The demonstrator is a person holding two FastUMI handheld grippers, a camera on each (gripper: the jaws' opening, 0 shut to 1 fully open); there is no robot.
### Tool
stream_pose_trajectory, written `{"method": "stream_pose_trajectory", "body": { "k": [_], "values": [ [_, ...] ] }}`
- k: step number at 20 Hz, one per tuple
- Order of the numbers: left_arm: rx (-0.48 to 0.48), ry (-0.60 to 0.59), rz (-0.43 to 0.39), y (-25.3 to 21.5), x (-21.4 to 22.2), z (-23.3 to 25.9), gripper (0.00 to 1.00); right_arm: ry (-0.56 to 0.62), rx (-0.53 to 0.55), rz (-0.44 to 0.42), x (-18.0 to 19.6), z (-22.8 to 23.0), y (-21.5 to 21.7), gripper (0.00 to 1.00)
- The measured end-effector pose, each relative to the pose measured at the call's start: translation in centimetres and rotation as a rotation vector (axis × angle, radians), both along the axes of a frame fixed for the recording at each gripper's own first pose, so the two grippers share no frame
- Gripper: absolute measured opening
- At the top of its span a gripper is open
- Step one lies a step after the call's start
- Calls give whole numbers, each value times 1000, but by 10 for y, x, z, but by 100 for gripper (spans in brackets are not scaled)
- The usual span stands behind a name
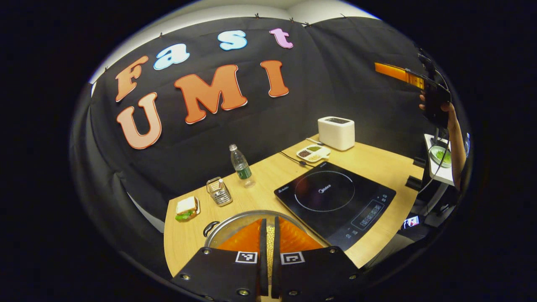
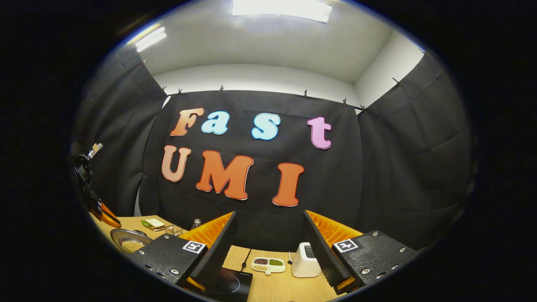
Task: First push the handle of the pot to place it horizontally, then grasp the pot with both hands and set it on the induction cooktop.
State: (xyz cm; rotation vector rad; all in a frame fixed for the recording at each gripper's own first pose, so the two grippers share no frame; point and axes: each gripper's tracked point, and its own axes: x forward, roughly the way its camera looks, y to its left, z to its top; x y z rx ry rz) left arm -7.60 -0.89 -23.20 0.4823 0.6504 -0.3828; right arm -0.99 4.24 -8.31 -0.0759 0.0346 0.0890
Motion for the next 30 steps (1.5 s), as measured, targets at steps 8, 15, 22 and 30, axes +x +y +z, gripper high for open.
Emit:
{"method": "stream_pose_trajectory", "body": {
  "k": [8, 15, 22, 30],
  "values": [
    [78, 207, -25, 25, -55, -59, 5, 28, 19, 48, -9, -36, 33, 95],
    [85, 396, -73, 27, -101, -105, 5, 92, 62, 63, -9, -69, 35, 95],
    [78, 560, -33, 37, -126, -140, 6, 111, 71, 45, -9, -85, 22, 95],
    [37, 636, 89, 28, -118, -178, 2, 110, 30, 31, -16, -93, 15, 95]
  ]
}}
